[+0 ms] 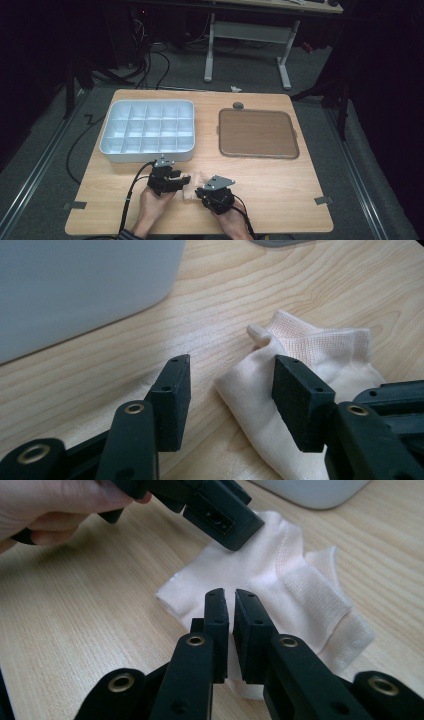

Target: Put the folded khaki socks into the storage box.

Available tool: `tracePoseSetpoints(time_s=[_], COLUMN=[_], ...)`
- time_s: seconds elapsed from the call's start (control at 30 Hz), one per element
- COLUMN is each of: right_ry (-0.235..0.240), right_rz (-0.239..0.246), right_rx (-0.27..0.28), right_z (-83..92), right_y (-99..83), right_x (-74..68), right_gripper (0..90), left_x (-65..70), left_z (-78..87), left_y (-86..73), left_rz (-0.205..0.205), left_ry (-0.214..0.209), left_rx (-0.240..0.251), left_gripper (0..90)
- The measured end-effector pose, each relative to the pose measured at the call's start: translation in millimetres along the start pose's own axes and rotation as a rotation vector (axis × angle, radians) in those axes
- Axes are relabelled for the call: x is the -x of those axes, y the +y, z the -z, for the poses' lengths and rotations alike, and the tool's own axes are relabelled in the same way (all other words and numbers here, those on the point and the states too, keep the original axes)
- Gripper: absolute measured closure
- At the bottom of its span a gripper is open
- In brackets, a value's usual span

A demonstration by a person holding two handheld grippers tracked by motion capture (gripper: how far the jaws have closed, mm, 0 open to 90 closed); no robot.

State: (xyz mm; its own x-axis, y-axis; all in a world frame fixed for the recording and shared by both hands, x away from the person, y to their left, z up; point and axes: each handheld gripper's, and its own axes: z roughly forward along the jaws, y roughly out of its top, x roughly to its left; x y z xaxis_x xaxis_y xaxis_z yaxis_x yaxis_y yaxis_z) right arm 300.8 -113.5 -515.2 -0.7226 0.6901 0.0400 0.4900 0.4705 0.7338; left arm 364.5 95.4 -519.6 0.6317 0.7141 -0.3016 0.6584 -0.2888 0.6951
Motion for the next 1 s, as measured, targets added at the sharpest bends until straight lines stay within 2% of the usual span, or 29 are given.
tracePoseSetpoints(time_s=[0.13,0.27,0.47,0.57,0.77,1.0], right_ry=[-0.005,-0.014,-0.012,-0.011,-0.008,-0.006], right_rz=[0.003,0.022,0.026,0.026,0.024,0.021], right_rx=[-0.019,-0.027,-0.026,-0.026,-0.024,-0.027], right_z=[-4.1,-6.9,-8.1,-8.0,-8.4,-8.5], right_y=[-3.4,-4.5,-4.7,-5.0,-5.4,-5.2], right_x=[-0.9,-3.6,-3.4,-3.4,-2.9,-3.4], right_gripper=[84.9,85.4,85.7,85.7,85.8,86.5], left_x=[1.5,3.2,3.5,3.1,3.2,3.1], left_z=[-4.3,-7.1,-6.5,-8.3,-7.4,-2.4], left_y=[-1.2,-2.1,-3.3,-2.9,-3.3,-3.0], left_rz=[-0.004,-0.010,-0.011,0.004,-0.006,0.010], left_ry=[0.002,0.000,-0.007,-0.021,-0.033,-0.059], left_rx=[-0.022,-0.050,-0.055,-0.056,-0.047,-0.015], left_gripper=[51.6,58.9,65.1,71.7,82.0,84.3])
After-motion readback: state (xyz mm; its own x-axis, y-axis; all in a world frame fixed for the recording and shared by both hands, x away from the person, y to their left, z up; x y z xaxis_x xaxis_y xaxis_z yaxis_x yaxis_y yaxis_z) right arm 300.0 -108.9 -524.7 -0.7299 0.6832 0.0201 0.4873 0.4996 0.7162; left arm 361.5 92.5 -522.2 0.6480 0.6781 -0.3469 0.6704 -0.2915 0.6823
